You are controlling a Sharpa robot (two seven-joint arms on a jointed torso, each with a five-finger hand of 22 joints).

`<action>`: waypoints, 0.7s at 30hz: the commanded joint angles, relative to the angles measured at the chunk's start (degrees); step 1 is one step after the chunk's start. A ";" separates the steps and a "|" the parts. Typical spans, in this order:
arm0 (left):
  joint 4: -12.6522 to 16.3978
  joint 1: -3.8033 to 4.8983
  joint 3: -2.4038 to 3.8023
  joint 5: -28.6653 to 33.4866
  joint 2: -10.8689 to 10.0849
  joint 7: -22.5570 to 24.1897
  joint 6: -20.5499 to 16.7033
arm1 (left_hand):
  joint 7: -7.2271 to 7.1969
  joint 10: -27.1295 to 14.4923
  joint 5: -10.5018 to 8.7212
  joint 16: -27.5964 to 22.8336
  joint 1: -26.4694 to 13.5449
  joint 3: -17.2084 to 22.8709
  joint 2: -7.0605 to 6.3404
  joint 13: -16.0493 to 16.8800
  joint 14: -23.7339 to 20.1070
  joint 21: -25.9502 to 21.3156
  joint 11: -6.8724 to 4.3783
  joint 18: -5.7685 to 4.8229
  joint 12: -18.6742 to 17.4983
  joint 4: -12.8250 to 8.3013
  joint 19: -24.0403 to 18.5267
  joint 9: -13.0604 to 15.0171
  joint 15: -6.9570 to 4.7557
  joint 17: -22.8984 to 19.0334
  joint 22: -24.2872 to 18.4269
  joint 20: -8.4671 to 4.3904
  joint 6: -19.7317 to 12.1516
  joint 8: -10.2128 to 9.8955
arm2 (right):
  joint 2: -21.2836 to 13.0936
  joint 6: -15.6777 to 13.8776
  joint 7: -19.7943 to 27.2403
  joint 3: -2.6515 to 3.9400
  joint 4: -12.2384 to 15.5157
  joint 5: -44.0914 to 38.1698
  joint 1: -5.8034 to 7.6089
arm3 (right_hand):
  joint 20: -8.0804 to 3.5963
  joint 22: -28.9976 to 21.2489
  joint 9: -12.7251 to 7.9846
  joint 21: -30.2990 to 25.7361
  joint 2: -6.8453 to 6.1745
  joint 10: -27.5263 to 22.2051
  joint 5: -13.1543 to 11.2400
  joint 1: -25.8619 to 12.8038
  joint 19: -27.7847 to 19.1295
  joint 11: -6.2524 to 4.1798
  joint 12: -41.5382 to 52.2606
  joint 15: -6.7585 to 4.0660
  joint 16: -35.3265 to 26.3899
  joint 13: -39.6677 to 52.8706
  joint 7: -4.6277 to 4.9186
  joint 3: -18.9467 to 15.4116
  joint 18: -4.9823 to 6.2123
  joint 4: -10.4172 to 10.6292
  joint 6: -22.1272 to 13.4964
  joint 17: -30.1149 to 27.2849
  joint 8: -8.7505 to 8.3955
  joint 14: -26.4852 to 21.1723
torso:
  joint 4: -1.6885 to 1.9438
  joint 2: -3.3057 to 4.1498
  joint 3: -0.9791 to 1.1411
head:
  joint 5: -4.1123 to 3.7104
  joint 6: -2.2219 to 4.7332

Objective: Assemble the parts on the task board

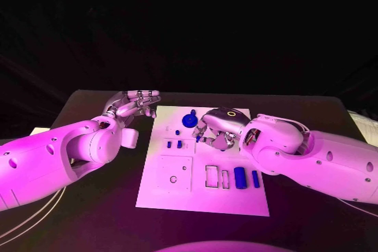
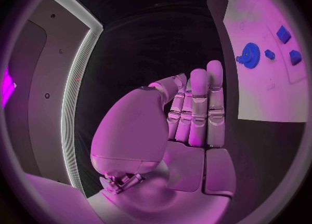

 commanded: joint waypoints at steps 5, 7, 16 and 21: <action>-0.10 0.00 0.03 -0.23 0.41 0.52 0.31 | 0.02 -0.43 0.20 0.16 0.51 0.02 -0.08 0.05 -0.20 0.12 -0.11 0.68 0.36 -0.23 0.37 -0.06 -0.16 -0.10 0.10 -0.04 -0.29 0.21 | 3.16 0.46 2.37 -0.17 -1.42 0.81 -2.47 | 0.10 -0.02 0.08 0.22 0.01 0.22 0.27 -0.80 0.29 0.24 0.17 -0.18 0.23 0.05 0.48 0.38 0.34 -0.22 0.04 0.04 0.21 2.42 | 0.28 0.03 -0.18 | 2.58 -1.05; -0.08 0.00 0.03 -0.23 0.48 0.52 0.35 | 0.02 -0.43 0.20 0.16 0.51 0.02 -0.08 0.05 -0.20 0.12 -0.11 0.68 0.36 -0.23 0.37 -0.06 -0.16 -0.10 0.10 -0.04 -0.29 0.21 | 3.94 0.73 2.54 -0.22 -1.94 0.75 -3.32 | 0.10 -0.02 0.08 0.22 0.01 0.20 0.28 -0.83 0.29 0.25 0.16 -0.17 0.23 0.05 0.50 0.39 0.34 -0.25 0.02 0.03 0.20 2.42 | 0.28 0.06 -0.17 | 2.70 -1.12; -0.02 0.00 0.03 0.25 0.47 0.25 0.73 | 0.10 -0.62 0.12 0.22 -0.23 -0.24 -0.13 0.03 -0.21 0.11 0.00 0.59 0.55 0.09 0.33 -0.12 0.00 -0.19 0.13 0.07 -0.41 0.29 | 5.67 2.00 2.54 -0.33 -3.60 -0.02 -5.32 | 0.10 -0.06 0.09 0.21 -0.04 0.14 0.31 -0.99 0.26 0.33 0.12 -0.11 0.24 0.05 0.60 0.40 0.33 -0.38 -0.03 0.01 0.18 2.41 | 0.21 0.04 -0.09 | 3.09 -1.54; -0.04 0.00 0.03 0.36 0.43 -0.08 1.02 | 0.10 -0.63 0.12 0.22 -0.24 -0.24 -0.14 0.02 -0.22 0.11 0.00 0.59 0.55 0.08 0.33 -0.12 0.00 -0.19 0.13 0.07 -0.42 0.29 | 5.67 2.96 2.18 -0.43 -3.64 -0.21 -5.58 | 0.11 -0.02 0.10 0.24 -0.03 0.13 0.31 -1.15 0.26 0.37 0.12 -0.08 0.25 0.06 0.63 0.38 0.32 -0.41 -0.03 0.00 0.19 2.40 | 0.18 0.03 -0.11 | 2.96 -1.52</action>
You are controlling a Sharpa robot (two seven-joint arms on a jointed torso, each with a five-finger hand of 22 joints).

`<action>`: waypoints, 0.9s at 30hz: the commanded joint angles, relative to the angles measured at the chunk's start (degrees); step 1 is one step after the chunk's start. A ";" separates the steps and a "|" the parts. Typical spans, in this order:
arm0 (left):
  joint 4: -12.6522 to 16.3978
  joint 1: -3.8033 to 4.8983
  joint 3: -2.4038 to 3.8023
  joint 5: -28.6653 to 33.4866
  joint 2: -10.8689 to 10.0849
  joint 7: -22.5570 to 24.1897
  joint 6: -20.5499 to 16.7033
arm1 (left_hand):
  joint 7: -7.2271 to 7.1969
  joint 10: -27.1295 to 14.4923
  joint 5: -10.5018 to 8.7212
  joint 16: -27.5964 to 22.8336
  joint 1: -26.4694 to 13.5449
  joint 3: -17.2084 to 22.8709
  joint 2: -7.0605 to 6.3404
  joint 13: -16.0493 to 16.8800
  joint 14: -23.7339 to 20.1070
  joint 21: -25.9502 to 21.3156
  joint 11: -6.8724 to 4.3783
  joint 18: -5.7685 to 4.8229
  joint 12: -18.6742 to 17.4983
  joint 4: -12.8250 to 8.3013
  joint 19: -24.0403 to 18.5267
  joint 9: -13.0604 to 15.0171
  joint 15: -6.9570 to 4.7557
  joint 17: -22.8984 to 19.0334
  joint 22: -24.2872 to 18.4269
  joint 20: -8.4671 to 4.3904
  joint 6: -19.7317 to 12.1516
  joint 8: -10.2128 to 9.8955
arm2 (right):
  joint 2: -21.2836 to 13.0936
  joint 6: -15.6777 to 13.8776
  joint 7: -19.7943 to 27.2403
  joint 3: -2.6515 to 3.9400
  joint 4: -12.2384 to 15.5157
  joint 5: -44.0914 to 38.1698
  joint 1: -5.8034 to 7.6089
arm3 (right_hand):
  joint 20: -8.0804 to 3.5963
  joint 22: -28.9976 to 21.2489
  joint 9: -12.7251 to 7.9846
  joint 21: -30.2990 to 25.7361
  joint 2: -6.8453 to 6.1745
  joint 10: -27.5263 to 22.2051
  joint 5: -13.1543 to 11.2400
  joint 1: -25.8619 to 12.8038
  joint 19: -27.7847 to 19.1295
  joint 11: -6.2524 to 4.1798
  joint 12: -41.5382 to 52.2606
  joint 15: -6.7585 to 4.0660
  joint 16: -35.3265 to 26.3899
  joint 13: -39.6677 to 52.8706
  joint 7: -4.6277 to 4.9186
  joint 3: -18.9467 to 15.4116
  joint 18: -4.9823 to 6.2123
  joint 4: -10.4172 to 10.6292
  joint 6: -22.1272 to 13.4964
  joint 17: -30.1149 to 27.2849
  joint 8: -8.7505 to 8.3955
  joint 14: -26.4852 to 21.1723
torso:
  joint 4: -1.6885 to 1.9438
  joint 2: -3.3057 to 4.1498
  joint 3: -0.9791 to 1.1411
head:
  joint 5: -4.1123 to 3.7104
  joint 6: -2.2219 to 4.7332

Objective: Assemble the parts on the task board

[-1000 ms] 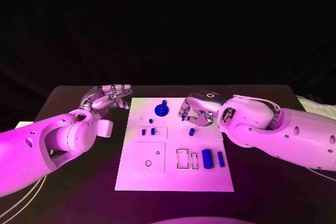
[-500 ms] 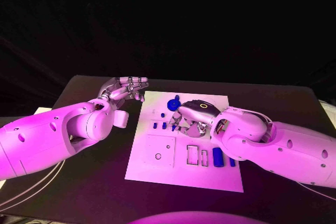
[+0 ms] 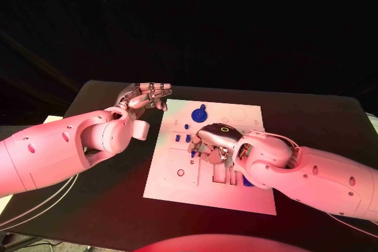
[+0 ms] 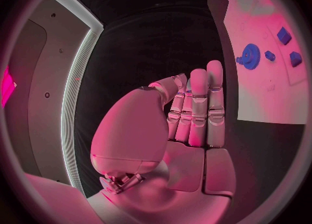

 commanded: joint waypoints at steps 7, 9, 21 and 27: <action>-0.09 0.01 0.03 0.28 0.11 -0.37 1.19 | 0.11 -0.46 0.12 0.23 -0.33 -0.34 -0.22 0.01 -0.24 0.10 0.16 0.59 0.14 0.11 0.31 -0.08 0.02 -0.10 0.06 0.08 -0.49 0.29 | -0.03 2.75 0.00 -0.11 0.47 -0.81 -0.29 | 0.11 0.01 0.08 0.25 -0.03 0.14 0.32 -0.77 0.26 0.38 0.12 -0.07 0.29 0.08 0.31 0.21 0.31 -0.26 0.01 0.04 0.40 2.41 | 0.06 -0.03 0.06 | -0.08 -0.29; -0.10 0.01 0.03 0.29 0.09 -0.44 1.23 | 0.11 -0.46 0.12 0.23 -0.33 -0.34 -0.22 0.01 -0.24 0.10 0.16 0.59 0.14 0.11 0.31 -0.08 0.02 -0.10 0.06 0.08 -0.49 0.29 | -0.06 3.04 0.01 -0.12 0.55 -0.82 -0.31 | 0.12 -0.04 0.08 0.22 -0.03 0.14 0.33 -0.82 0.24 0.38 0.13 -0.06 0.31 0.09 0.31 0.19 0.32 -0.27 0.01 0.05 0.41 2.41 | 0.06 -0.04 0.03 | -0.09 -0.38; -0.17 0.01 0.03 0.29 0.01 -0.66 1.41 | 0.13 -0.59 0.12 0.23 -0.41 -0.39 -0.28 -0.01 -0.27 0.08 0.18 0.60 0.17 0.09 0.29 -0.11 0.03 -0.13 0.06 0.09 -0.60 0.28 | -0.07 4.19 -0.19 -0.18 0.61 -0.82 -0.37 | 0.13 -0.02 0.10 0.24 -0.08 0.13 0.34 -1.01 0.23 0.40 0.12 -0.03 0.28 0.09 0.33 0.11 0.31 -0.33 0.02 -0.01 0.42 2.39 | 0.04 -0.01 0.00 | 0.08 -0.69; -0.12 0.01 0.03 0.29 -0.08 -0.66 1.57 | 0.16 -0.69 0.12 0.23 -0.54 -0.46 -0.33 -0.02 -0.31 0.05 0.21 0.59 0.21 0.11 0.26 -0.14 0.05 -0.17 0.05 0.12 -0.69 0.28 | 0.36 4.67 -0.47 -0.33 0.05 -0.98 -0.43 | 0.13 -0.02 0.10 0.24 -0.08 0.13 0.34 -1.01 0.23 0.40 0.12 -0.03 0.28 0.09 0.33 0.11 0.31 -0.33 0.02 -0.01 0.42 2.39 | 0.00 0.00 0.05 | 0.25 -0.84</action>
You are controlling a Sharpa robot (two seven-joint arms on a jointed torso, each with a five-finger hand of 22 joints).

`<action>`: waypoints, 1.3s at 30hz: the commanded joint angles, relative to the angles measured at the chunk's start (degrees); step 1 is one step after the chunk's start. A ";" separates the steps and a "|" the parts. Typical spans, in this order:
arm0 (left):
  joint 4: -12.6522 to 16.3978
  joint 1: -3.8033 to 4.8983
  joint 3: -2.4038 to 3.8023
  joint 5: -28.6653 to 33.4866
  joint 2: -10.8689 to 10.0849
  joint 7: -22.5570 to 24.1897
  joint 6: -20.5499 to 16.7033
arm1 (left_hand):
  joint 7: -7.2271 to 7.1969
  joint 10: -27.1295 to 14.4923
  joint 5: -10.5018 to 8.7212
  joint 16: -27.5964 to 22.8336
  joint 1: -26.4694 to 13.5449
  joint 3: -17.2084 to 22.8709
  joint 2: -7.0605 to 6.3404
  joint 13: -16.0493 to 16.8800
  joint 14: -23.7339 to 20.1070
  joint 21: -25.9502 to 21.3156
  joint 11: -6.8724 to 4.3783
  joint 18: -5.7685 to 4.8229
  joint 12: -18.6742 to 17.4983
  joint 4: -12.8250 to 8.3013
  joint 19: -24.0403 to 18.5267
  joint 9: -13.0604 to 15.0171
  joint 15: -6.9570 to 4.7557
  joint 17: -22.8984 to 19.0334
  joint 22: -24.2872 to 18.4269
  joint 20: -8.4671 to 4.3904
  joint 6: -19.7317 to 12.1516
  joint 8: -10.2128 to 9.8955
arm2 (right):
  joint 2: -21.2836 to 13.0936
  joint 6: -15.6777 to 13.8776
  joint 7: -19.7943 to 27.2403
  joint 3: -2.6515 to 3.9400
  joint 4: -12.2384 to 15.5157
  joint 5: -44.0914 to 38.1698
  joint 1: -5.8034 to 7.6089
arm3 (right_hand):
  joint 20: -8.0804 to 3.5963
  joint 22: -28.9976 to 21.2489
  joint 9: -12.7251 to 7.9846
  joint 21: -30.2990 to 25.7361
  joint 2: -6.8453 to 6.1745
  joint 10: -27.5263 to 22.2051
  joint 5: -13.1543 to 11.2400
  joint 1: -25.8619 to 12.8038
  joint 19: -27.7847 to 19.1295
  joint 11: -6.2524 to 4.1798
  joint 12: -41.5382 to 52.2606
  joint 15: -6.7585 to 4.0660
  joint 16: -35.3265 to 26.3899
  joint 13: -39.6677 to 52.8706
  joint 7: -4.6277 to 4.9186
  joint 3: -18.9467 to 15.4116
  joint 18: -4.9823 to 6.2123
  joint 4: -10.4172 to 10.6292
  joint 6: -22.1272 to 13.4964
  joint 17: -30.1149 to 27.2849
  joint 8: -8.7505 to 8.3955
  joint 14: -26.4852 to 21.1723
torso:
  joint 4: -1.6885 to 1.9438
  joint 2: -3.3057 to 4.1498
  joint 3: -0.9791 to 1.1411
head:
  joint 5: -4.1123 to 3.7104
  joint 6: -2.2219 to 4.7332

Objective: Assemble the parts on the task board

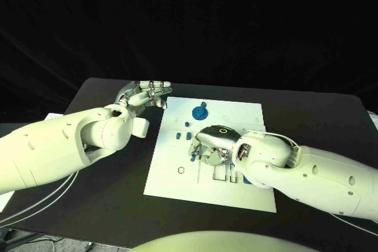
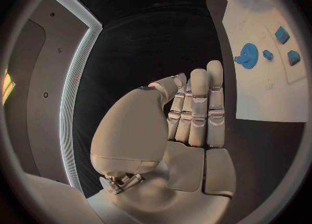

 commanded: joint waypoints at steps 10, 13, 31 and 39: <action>0.18 0.01 0.03 0.20 -0.07 0.18 1.38 | -0.04 -0.49 0.12 0.23 -0.34 -0.31 -0.14 -0.02 -0.31 0.05 0.00 0.60 0.22 -0.04 0.26 -0.10 0.05 -0.07 0.06 0.12 -0.48 0.28 | 0.65 1.91 -0.76 -0.31 -0.65 -1.31 -0.28 | 0.14 0.01 0.09 0.25 -0.14 0.12 0.36 -0.67 0.22 0.41 0.12 -0.01 0.33 0.10 0.33 0.06 0.31 -0.37 0.09 0.03 0.20 2.39 | 0.01 0.02 -0.02 | 0.09 -0.28; 0.19 0.01 0.03 0.20 -0.07 0.17 1.40 | -0.04 -0.49 0.12 0.23 -0.34 -0.31 -0.14 -0.02 -0.31 0.05 0.00 0.60 0.22 -0.04 0.26 -0.10 0.05 -0.07 0.06 0.12 -0.48 0.28 | 0.91 2.16 -1.10 -0.44 -0.79 -1.86 -0.32 | 0.16 -0.04 0.10 0.22 -0.15 0.09 0.36 -0.88 0.18 0.42 0.11 0.00 0.29 0.10 0.33 -0.03 0.31 -0.40 0.08 -0.03 0.20 2.36 | -0.01 -0.02 -0.01 | 0.09 -0.29; 0.21 0.01 0.03 0.20 -0.24 -0.18 1.74 | 0.00 -0.69 0.13 0.24 -0.56 -0.41 -0.20 -0.05 -0.36 0.00 0.05 0.59 0.29 -0.01 0.22 -0.15 0.10 -0.14 0.05 0.16 -0.64 0.29 | 0.87 -2.56 -2.49 -0.84 -1.44 -1.46 -0.39 | 2.03 -8.84 -2.93 -6.12 -2.35 -10.91 1.02 -6.03 -3.25 3.05 0.42 2.05 -4.80 -0.03 2.92 -4.78 1.79 -0.14 -11.22 -6.30 -0.18 0.65 | 0.02 -0.02 0.02 | -0.19 0.13; 0.00 0.02 0.01 0.22 -0.55 -0.03 1.25 | -0.01 -0.72 0.14 0.25 -0.56 -0.40 -0.19 -0.05 -0.37 -0.01 0.04 0.59 0.32 -0.04 0.22 -0.15 0.10 -0.15 0.04 0.17 -0.66 0.30 | -2.30 -5.97 -1.27 -0.03 1.09 3.14 -0.09 | 1.98 -8.68 -2.70 -6.08 -1.62 -9.50 1.86 -6.01 -2.79 2.85 1.85 1.90 -5.29 0.10 2.89 -5.11 1.78 -0.30 -10.09 -6.99 0.30 0.59 | 0.01 -0.14 -0.04 | -0.80 0.87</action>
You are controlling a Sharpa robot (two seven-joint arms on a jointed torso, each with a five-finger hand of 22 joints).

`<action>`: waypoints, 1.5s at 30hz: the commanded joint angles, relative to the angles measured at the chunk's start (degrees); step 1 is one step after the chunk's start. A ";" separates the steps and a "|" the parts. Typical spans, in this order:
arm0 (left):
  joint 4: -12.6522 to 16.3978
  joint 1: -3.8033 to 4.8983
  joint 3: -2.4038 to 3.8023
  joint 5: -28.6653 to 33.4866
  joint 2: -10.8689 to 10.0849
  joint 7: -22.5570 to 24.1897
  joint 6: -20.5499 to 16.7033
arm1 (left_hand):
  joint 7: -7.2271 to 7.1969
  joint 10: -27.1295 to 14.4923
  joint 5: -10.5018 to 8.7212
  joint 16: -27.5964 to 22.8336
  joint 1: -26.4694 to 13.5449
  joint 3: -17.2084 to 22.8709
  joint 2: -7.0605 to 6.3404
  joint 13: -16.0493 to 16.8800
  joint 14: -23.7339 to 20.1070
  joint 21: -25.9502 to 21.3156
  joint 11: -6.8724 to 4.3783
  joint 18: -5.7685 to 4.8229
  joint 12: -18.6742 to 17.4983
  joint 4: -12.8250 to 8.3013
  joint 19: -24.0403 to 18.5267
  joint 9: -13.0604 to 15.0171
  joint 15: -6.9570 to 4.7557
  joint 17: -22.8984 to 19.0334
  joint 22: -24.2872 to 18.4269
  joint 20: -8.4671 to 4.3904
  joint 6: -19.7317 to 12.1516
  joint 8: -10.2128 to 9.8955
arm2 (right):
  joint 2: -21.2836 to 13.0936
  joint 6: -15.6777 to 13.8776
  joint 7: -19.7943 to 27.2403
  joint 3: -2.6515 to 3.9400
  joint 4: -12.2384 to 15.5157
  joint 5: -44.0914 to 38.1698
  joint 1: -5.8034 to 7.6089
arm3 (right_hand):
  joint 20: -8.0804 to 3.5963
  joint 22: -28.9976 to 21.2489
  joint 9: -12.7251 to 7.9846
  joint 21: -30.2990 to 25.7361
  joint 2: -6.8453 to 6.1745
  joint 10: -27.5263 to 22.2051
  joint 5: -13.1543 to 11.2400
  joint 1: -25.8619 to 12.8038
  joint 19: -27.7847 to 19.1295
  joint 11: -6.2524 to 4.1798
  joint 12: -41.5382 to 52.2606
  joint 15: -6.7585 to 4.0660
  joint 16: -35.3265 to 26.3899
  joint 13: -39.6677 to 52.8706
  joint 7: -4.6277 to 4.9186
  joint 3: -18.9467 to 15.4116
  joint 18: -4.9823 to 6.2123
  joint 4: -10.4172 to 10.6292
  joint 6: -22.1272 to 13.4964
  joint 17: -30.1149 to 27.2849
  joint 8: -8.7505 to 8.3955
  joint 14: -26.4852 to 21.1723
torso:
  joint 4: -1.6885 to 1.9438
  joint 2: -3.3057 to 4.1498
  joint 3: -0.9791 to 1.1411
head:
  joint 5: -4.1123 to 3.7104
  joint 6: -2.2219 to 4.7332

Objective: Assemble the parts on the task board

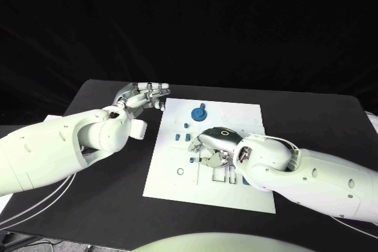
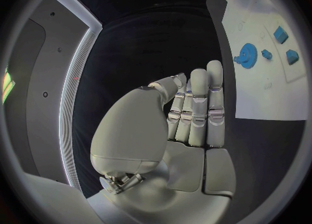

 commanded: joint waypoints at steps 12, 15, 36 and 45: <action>-0.26 0.02 -0.01 0.34 -0.16 0.36 0.52 | -0.04 -0.32 0.15 0.27 -0.45 -0.40 -0.19 -0.05 -0.37 -0.02 0.02 0.61 0.39 -0.15 0.21 -0.07 0.09 -0.11 0.06 0.17 -0.26 0.34 | -9.15 -2.15 -3.53 1.93 2.24 6.55 5.74 | -0.22 1.53 -0.06 1.04 -0.89 0.97 0.91 -1.66 1.17 -0.71 1.17 -0.12 1.19 -0.09 -0.98 -2.87 0.57 0.29 0.95 1.04 0.06 1.19 | -0.33 -0.18 -0.16 | -2.00 1.63; -0.32 0.02 -0.02 0.35 -0.08 0.41 0.47 | -0.04 -0.32 0.15 0.27 -0.45 -0.40 -0.19 -0.05 -0.37 -0.02 0.02 0.61 0.39 -0.15 0.21 -0.07 0.09 -0.11 0.06 0.17 -0.26 0.34 | -10.21 -0.25 -4.44 1.99 1.83 5.59 6.60 | -0.40 1.32 -0.10 0.88 -1.26 -0.16 0.99 -1.97 1.22 -1.02 1.01 -0.30 1.16 -0.08 -1.46 -4.86 0.59 0.46 0.47 0.79 0.05 1.18 | -0.29 -0.23 -0.19 | -2.30 1.84; -0.45 0.02 -0.19 0.73 -0.03 0.54 0.43 | -0.05 -0.35 0.10 0.37 -1.05 -0.72 -0.28 -0.03 -0.33 -0.09 0.03 0.59 0.71 0.06 0.22 -0.08 0.15 -0.19 0.03 0.26 -0.24 0.53 | -12.12 13.08 -4.71 1.99 0.68 3.32 6.65 | -0.49 -0.42 0.16 -0.62 1.03 -1.49 2.71 3.86 1.24 -1.44 4.88 -0.51 0.29 0.23 -3.39 -23.28 0.74 7.47 1.53 -1.54 0.48 1.00 | -0.27 -0.09 -0.11 | -2.66 1.91; -0.58 0.02 -0.20 0.74 0.08 0.48 0.58 | -0.05 -0.35 0.10 0.37 -1.05 -0.72 -0.28 -0.03 -0.33 -0.09 0.03 0.59 0.71 0.06 0.22 -0.08 0.15 -0.19 0.03 0.26 -0.24 0.53 | -12.24 11.10 -3.40 1.99 1.12 4.47 6.34 | -1.08 0.03 0.23 -0.24 2.62 0.83 4.84 4.33 1.73 -2.06 5.92 -1.13 0.81 0.11 -2.64 -23.06 0.65 7.50 3.36 -1.24 0.62 1.16 | -0.32 -0.09 -0.13 | -2.71 1.75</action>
